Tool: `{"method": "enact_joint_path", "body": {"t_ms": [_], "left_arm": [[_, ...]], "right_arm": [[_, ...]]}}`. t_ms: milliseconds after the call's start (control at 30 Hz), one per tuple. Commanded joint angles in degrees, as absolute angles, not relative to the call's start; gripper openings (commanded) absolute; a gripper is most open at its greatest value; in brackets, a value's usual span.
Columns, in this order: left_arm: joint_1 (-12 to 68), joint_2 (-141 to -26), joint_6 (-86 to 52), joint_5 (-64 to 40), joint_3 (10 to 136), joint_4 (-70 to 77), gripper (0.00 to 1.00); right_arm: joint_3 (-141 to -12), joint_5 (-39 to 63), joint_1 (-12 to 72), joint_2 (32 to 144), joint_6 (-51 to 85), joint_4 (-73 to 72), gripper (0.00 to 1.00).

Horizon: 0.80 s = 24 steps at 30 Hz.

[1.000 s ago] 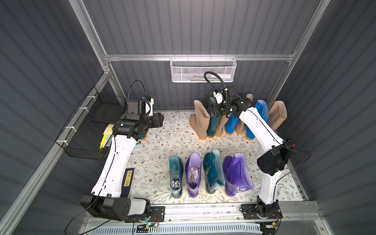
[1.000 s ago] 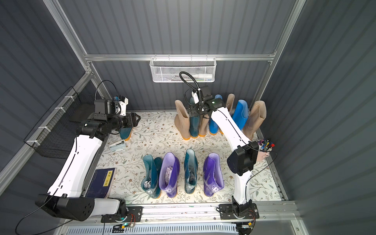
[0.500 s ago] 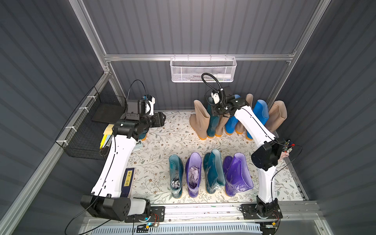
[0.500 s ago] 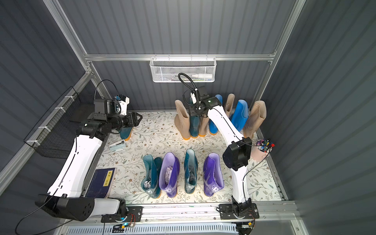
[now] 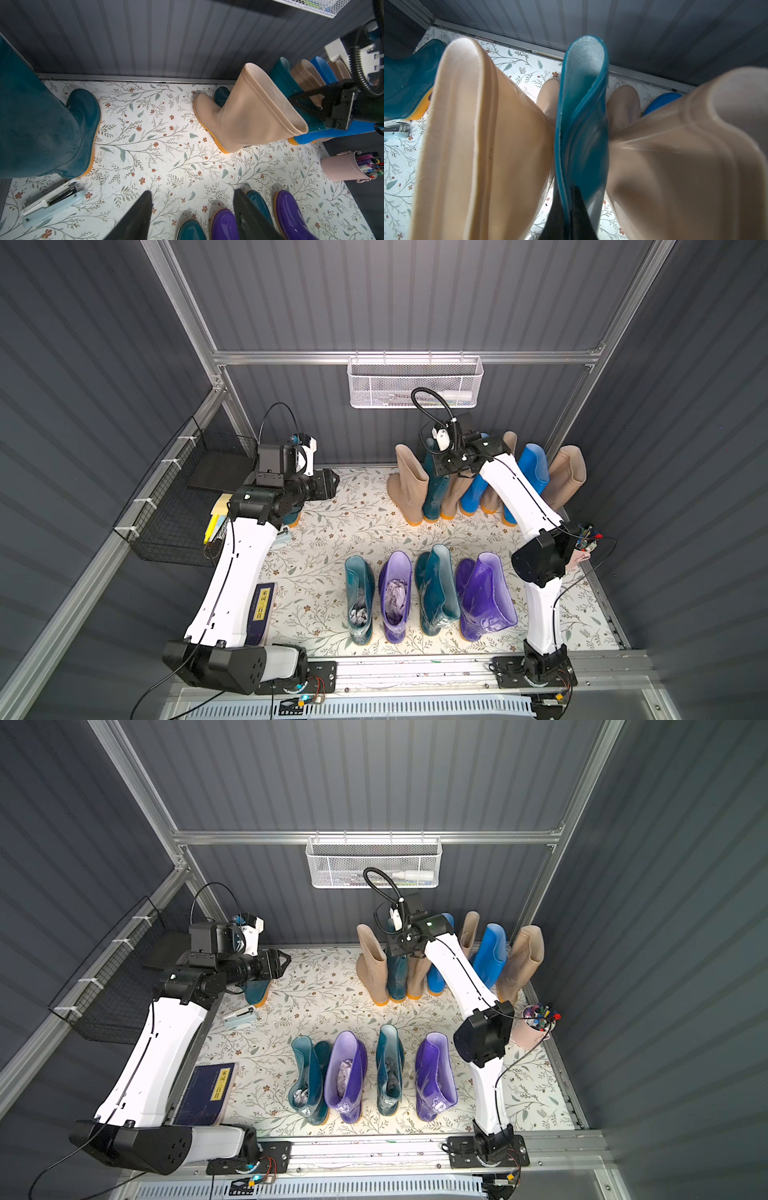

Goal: Match and arrange rain boots in pairs
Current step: Pick up the rain boot at the center of the board.

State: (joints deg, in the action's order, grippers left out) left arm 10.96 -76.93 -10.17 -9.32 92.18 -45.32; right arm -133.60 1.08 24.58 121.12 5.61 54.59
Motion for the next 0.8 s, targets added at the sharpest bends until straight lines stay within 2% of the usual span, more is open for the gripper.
{"method": "enact_joint_path", "body": {"t_ms": [0,433,767], "left_arm": [[11.29,-75.50,-10.86,-10.50,91.67,-45.18,0.65],[11.43,-75.56,-11.07,-11.15,91.30,-44.72,0.65],[11.51,-75.56,-11.28,-11.75,91.67,-44.21,0.66]], "right_arm": [[-138.78,1.75,24.87,114.66,4.29,53.30,0.00],[-143.13,2.62,24.87,109.52,2.79,53.84,0.00],[-149.59,7.43,25.56,103.91,2.14,53.82,0.00]]}}
